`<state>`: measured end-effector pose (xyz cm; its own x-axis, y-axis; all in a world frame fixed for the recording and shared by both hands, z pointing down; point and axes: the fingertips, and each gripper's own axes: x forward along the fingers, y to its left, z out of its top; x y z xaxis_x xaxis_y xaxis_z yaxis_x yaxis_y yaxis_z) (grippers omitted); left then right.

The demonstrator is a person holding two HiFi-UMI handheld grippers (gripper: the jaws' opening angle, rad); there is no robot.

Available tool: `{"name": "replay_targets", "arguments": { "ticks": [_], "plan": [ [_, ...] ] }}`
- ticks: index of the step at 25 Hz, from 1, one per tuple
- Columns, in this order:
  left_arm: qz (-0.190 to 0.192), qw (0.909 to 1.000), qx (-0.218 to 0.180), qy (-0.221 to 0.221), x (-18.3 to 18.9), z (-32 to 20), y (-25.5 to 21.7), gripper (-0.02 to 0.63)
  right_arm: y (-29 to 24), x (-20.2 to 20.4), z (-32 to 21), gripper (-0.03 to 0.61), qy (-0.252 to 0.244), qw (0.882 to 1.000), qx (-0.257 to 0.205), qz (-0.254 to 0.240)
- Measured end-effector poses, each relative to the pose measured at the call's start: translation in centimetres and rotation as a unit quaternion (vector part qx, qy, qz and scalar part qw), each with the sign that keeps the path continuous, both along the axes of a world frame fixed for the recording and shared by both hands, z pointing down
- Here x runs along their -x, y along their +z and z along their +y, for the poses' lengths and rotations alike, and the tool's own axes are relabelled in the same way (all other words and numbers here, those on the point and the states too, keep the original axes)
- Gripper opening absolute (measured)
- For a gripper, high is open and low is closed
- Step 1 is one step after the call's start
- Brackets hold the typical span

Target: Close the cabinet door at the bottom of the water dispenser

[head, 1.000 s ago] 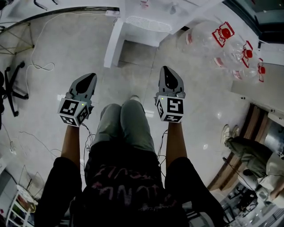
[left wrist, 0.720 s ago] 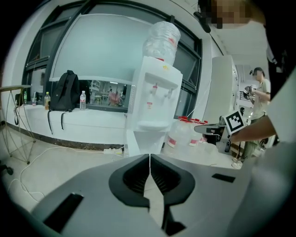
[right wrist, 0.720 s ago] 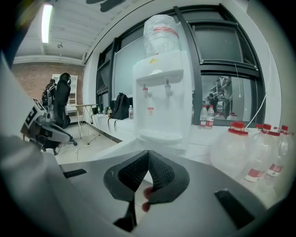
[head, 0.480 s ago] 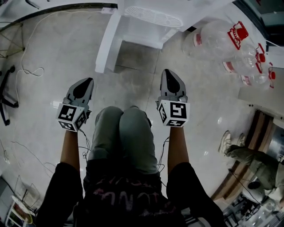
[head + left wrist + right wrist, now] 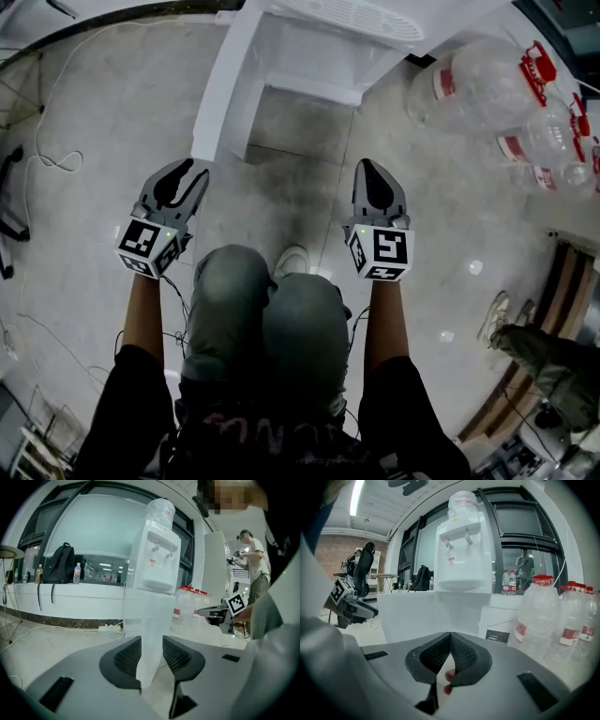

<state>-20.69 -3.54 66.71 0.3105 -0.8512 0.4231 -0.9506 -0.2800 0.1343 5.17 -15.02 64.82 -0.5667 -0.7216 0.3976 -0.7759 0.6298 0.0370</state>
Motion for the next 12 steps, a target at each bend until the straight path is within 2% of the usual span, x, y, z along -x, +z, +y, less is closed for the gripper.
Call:
{"name": "replay_targets", "arguments": {
  "ticks": [5,8,12],
  "plan": [
    [-0.017,0.9992,-0.009,0.035,-0.3,-1.1,2.9,0.166,3.5,-1.0,0.4,0.012,0.013,1.0,0.002,-0.001],
    [-0.029,0.9976,-0.011,0.061,-1.3,-1.5,3.4,0.136,4.5,-1.6,0.9,0.012,0.019,1.0,0.006,0.003],
    [-0.033,0.9952,-0.022,0.09,-2.6,-1.9,3.6,0.137,5.7,-3.0,1.2,0.012,0.03,1.0,0.007,0.006]
  ]
}}
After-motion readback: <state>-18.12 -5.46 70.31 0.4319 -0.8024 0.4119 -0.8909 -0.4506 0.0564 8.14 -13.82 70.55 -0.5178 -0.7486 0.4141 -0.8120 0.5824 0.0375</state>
